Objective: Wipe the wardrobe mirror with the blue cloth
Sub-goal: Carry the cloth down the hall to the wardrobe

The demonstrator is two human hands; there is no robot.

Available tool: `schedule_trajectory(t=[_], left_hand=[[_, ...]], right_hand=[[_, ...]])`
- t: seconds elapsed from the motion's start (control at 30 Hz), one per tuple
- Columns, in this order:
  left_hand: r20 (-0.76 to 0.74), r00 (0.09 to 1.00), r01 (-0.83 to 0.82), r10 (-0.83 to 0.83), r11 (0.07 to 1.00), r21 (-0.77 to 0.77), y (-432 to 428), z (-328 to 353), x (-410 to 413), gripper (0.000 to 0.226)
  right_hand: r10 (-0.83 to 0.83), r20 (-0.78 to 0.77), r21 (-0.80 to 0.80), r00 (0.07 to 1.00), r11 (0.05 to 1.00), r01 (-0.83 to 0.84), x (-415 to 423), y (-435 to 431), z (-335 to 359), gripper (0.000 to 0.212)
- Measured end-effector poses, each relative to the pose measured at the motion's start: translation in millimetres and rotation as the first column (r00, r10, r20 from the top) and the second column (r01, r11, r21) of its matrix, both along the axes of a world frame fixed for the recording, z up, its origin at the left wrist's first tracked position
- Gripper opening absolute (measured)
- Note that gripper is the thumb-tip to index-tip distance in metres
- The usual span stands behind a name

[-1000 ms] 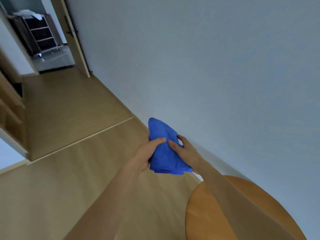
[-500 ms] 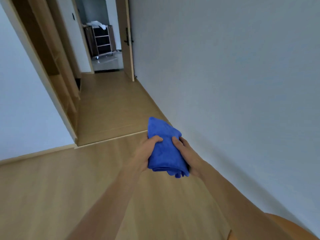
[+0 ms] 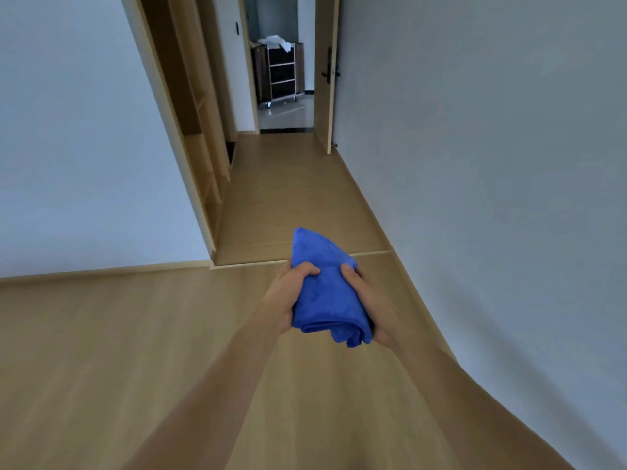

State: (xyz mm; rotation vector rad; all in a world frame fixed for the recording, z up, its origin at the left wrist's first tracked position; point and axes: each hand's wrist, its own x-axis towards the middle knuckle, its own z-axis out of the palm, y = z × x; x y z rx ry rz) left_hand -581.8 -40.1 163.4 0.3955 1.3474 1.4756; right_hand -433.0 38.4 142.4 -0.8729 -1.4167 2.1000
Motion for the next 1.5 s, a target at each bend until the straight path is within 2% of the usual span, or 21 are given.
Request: schedule_trajectory(t=[0.17,0.23,0.33,0.43,0.53,0.7,0.9,1.03,1.23,1.4,1.5], left_hand=[[-0.084,0.996,-0.033,0.029,0.999,-0.039,43.7,-8.0,-12.3,0.035],[-0.120,0.992,-0.047,0.041,0.998,-0.048,60.0,-11.1,-15.2,0.034],[-0.170,0.980,-0.113,0.098,0.991,-0.077,89.9,-16.8,-11.0,0.031],[-0.173,0.972,-0.174,0.159,0.982,-0.079,114.8,-21.0,-5.1,0.030],[-0.129,0.968,-0.226,0.217,0.972,-0.058,134.9,-22.4,-4.5,0.035],[-0.066,0.977,-0.204,0.202,0.979,-0.012,173.8,-15.9,-15.9,0.038],[-0.077,0.981,-0.179,0.177,0.984,-0.016,226.3,-14.7,-35.8,0.041],[-0.075,0.979,-0.194,0.191,0.980,-0.041,262.0,-24.5,-61.1,0.043],[-0.088,0.984,-0.164,0.155,0.982,-0.097,333.3,-33.5,-117.1,0.041],[-0.138,0.983,-0.132,0.120,0.988,-0.083,397.3,-32.9,-169.3,0.042],[-0.137,0.983,-0.138,0.123,0.984,-0.109,418.1,-38.0,-192.7,0.041]], right_hand=[[-0.048,0.084,0.051,0.995,0.998,0.044,-13.0,54.0,-12.9,0.059],[-0.077,0.091,0.082,0.993,0.994,0.070,-16.4,78.7,-17.3,0.050],[-0.092,0.215,0.067,0.972,0.995,0.079,-17.2,122.7,-22.7,0.040],[-0.122,0.300,0.189,0.946,0.980,0.067,-18.8,156.5,-23.4,0.043],[-0.135,0.290,0.180,0.947,0.980,0.084,-19.3,183.3,-20.8,0.035],[-0.025,0.280,0.022,0.960,1.000,0.020,-21.1,224.8,-22.7,0.042],[0.065,0.302,-0.008,0.951,0.998,-0.065,-39.1,269.6,-17.4,0.053],[0.057,0.299,-0.049,0.953,0.998,-0.044,-61.3,301.1,-18.0,0.052],[-0.107,0.293,0.037,0.950,0.994,0.101,-110.3,370.3,-21.0,0.050],[-0.143,0.283,0.095,0.948,0.988,0.121,-158.0,426.5,-14.0,0.037],[-0.124,0.330,0.102,0.936,0.990,0.096,-183.3,447.8,-19.3,0.046]])
